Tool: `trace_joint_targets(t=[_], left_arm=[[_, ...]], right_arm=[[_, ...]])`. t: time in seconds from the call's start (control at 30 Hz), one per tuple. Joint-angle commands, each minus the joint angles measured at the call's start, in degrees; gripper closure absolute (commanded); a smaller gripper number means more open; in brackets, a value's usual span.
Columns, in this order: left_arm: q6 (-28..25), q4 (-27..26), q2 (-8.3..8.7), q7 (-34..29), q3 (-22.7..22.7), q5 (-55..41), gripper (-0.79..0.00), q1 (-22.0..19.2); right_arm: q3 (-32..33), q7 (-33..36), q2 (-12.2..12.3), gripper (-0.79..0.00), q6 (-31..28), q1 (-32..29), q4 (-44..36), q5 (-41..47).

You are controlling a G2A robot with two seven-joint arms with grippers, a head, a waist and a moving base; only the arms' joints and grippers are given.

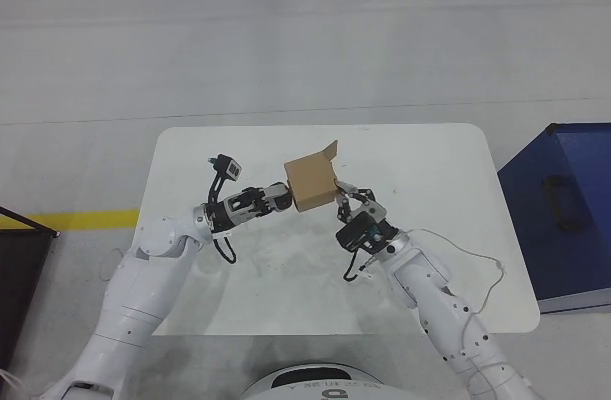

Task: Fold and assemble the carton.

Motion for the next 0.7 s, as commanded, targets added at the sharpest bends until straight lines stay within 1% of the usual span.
trace_joint_targets(t=[0.0, 0.27, 0.5, 0.67], left_arm=[[-0.05, -0.10, 0.02, 0.06, -0.04, 0.24, -0.185, 0.00], [-0.14, -1.67, 0.03, 1.00, 0.32, 1.54, -0.188, 0.33], [-1.20, -3.72, 0.12, 1.30, -0.35, 0.05, -0.246, 1.61], [-1.46, -4.75, 0.24, 1.78, -0.90, -0.05, -0.274, 2.44]], right_arm=[[-0.01, -0.33, -0.03, 0.000, -0.05, 0.08, 0.10, 0.69], [-0.48, -1.97, -0.10, 0.000, -1.34, -0.09, 0.26, 3.19], [0.37, -6.26, -0.29, 0.000, -4.62, -0.08, 2.01, 12.61], [0.53, -6.41, -0.30, 0.000, -5.43, 0.24, 2.49, 13.81]])
